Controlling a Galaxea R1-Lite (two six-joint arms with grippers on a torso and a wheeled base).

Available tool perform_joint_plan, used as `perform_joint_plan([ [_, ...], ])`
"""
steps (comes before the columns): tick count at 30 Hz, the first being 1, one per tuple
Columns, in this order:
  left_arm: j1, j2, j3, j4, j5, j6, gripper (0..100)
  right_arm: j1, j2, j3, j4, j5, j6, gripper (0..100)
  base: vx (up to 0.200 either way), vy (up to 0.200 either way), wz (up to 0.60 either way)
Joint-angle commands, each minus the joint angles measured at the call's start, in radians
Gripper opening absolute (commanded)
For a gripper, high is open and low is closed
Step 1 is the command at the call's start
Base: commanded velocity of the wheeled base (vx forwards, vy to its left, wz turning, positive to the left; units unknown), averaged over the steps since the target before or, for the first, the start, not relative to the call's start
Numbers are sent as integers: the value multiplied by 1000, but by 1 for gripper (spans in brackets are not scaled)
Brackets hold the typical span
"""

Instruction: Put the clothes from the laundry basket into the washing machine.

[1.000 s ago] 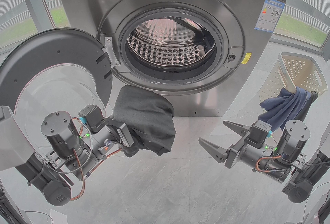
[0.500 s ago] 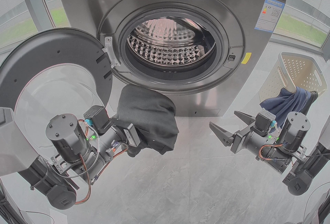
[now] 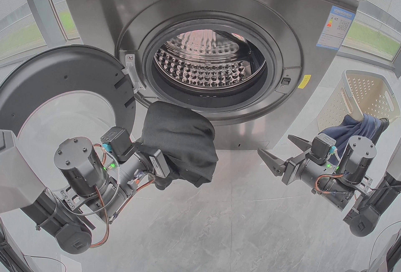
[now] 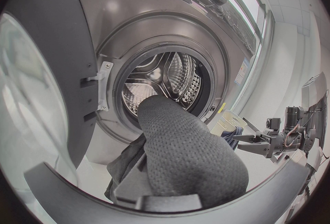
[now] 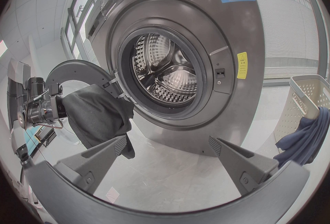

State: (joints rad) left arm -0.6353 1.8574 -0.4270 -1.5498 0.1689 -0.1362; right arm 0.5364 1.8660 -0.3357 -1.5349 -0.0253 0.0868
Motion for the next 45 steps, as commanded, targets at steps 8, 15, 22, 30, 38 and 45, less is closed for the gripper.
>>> perform_joint_plan([
  [8, -7, 5, 8, -1, -6, 1, 0, 11, 4, 6, 6, -22, -1, 100, 0, 0, 0],
  [15, -7, 5, 10, -1, -17, 1, 0, 11, 4, 6, 4, -21, 1, 100, 0, 0, 0],
  [22, -7, 3, 10, -1, -19, 7, 0, 11, 4, 6, -1, -21, 1, 100, 0, 0, 0],
  [30, -4, 5, 10, -1, -19, 7, 0, 13, 10, 7, -2, -21, 1, 100, 200, 0, 0],
  [38, -6, 6, 11, -1, -19, 7, 0, 13, 10, 7, -2, -21, 1, 100, 175, 0, 0],
  [45, -6, 9, 11, -1, -19, 9, 0, 14, 10, 11, -2, -21, 1, 100, 0, 0, 0],
])
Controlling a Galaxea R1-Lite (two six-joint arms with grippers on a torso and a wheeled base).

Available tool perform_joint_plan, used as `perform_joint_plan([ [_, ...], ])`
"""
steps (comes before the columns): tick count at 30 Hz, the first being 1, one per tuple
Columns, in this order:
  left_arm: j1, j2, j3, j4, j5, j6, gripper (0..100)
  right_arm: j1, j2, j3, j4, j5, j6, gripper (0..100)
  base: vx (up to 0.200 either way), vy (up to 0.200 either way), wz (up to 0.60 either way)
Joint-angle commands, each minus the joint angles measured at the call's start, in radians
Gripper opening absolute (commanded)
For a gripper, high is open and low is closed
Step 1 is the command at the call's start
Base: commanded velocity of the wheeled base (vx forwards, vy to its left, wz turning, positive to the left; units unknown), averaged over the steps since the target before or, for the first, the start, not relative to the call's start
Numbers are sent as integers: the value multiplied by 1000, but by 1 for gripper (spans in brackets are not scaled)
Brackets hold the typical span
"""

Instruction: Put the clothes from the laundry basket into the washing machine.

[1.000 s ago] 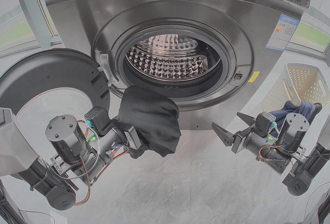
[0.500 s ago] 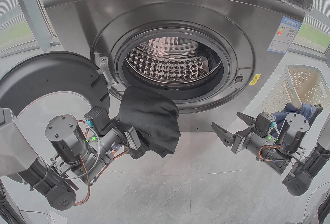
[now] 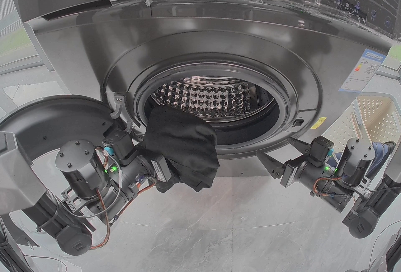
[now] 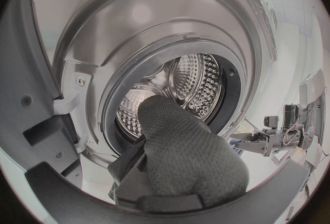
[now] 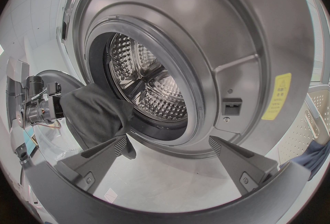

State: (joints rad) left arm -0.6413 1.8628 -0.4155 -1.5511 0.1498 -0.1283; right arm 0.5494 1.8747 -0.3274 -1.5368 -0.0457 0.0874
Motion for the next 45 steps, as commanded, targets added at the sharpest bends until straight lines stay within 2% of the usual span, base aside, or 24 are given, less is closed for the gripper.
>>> perform_joint_plan([
  [1, 0, 4, 0, 0, 1, 1, 0, 1, 1, 2, 0, 0, 0, 100, 0, 0, 0],
  [7, 2, 6, 6, 0, 1, 3, 0, 1, 1, 13, 0, 1, 0, 100, 0, 0, 0],
  [13, 0, 6, 6, 0, 1, 1, 0, 9, 1, 18, 0, 3, 0, 100, 0, -200, 0],
  [25, 0, 12, 6, 0, 1, 3, 0, 90, 1, 113, 0, 10, 0, 100, 0, 0, 0],
  [35, 3, 22, -9, -1, 2, 1, 0, 123, 34, 126, 0, 10, 3, 100, 0, 0, 0],
  [41, 5, 44, -74, 0, 1, -2, 0, 176, 40, 123, -2, 4, 8, 100, 0, 0, 0],
  [43, 5, 67, -121, 2, -1, 4, 0, 184, 49, 125, -2, 3, 9, 100, 0, 0, 0],
  [45, 8, 113, -206, 2, -10, 35, 0, 184, 55, 125, -2, 3, 9, 100, 0, 0, 0],
])
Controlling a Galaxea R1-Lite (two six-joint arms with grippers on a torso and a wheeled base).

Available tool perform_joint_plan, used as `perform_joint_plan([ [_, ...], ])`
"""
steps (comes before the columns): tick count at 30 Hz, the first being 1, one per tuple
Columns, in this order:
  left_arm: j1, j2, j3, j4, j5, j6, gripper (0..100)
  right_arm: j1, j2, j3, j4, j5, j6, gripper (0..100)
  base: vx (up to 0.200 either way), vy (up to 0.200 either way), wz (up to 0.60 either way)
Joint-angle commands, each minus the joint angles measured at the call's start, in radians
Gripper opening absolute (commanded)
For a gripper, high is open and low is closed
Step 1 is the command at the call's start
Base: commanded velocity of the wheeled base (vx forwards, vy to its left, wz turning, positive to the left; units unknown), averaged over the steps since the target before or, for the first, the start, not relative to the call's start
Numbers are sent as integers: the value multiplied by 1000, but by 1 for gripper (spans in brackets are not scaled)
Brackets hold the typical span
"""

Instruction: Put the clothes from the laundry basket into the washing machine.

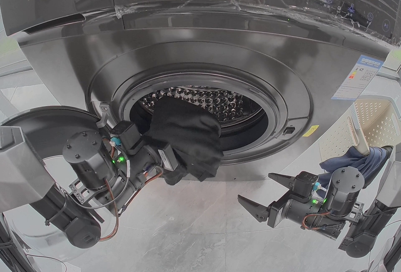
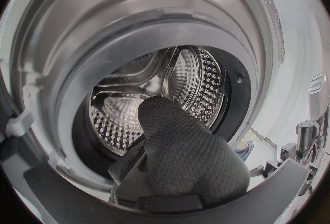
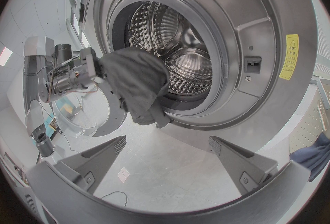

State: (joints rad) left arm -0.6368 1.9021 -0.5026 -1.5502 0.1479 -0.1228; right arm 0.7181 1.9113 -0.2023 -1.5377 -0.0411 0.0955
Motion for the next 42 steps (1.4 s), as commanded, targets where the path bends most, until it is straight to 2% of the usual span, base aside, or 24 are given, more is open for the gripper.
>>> perform_joint_plan([
  [1, 9, 94, -151, 2, -11, 45, 0, 15, 18, -2, -1, -2, 1, 100, 0, 0, 0],
  [3, 32, 149, -228, 2, -28, 66, 0, 18, 18, 0, -1, -2, 1, 100, 0, 0, 0],
  [5, 48, 201, -286, 2, -62, 72, 0, 21, 18, 0, -1, -2, 1, 100, 0, 0, 0],
  [8, 80, 262, -346, 2, -108, 68, 0, 21, 17, 0, -1, -2, 1, 100, 0, 0, 0],
  [11, 101, 302, -396, 2, -133, 60, 0, 21, 17, 0, -1, 0, 1, 100, 0, 0, 0],
  [14, 108, 333, -468, 2, -145, 38, 0, 21, 17, -2, -1, 0, 1, 100, 0, 0, 0],
  [17, 118, 362, -548, 13, -145, 22, 0, 24, 17, -3, -1, -2, 1, 100, 0, 0, 0],
  [25, 108, 433, -651, 45, -139, 14, 0, 30, 20, -5, -1, -3, 0, 100, 0, 0, 0],
  [29, 108, 454, -714, 101, -125, 11, 0, 30, 20, -6, -1, -3, 0, 100, 0, 0, 0],
  [32, 111, 457, -789, 183, -116, 3, 0, 30, 20, -6, -1, -3, 0, 100, 0, 0, 0],
  [36, 114, 482, -939, 311, -60, -23, 0, 30, 23, -6, -1, -3, 1, 100, 0, 0, 0],
  [42, 118, 555, -1142, 409, -16, -24, 0, 30, 26, -5, -1, -3, 1, 100, 0, 0, 0],
])
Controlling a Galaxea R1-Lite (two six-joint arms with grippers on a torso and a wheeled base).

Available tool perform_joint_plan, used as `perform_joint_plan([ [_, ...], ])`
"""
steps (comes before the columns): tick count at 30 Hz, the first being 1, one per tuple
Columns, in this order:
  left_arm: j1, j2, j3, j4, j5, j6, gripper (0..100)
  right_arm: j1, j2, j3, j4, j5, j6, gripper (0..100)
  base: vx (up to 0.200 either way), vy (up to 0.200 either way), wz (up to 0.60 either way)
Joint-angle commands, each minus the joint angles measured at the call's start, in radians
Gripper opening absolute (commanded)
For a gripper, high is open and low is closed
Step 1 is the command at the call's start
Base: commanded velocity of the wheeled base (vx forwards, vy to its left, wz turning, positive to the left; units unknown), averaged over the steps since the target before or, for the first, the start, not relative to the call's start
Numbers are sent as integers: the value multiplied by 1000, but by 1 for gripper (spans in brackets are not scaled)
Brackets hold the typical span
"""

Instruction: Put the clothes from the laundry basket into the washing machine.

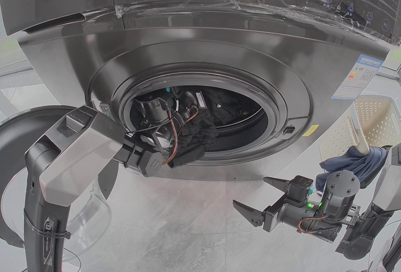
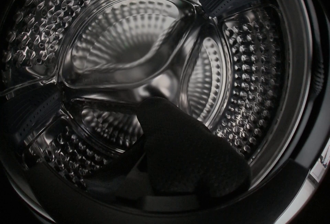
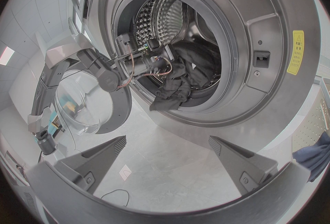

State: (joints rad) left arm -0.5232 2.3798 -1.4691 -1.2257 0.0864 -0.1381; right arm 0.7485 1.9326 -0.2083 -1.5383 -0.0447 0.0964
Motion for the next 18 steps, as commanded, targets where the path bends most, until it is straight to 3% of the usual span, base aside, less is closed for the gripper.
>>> perform_joint_plan([
  [1, 5, 85, -192, 91, 53, -9, 0, 0, 5, 1, 0, 0, 0, 100, 0, 0, 0],
  [7, -1, 90, -197, 89, 62, -12, 0, 0, 5, 1, 0, 2, 0, 100, 0, 0, 0],
  [8, 0, 88, -197, 89, 62, -12, 100, 0, 5, 1, 0, 2, 0, 100, 0, 0, 0],
  [14, -4, 67, -157, 88, 84, -55, 100, 0, 5, 1, 0, 2, 0, 100, 0, 0, 0],
  [18, -6, -1, -23, 98, 85, -57, 100, 0, 5, 0, 0, 0, 0, 100, 0, 0, 0],
])
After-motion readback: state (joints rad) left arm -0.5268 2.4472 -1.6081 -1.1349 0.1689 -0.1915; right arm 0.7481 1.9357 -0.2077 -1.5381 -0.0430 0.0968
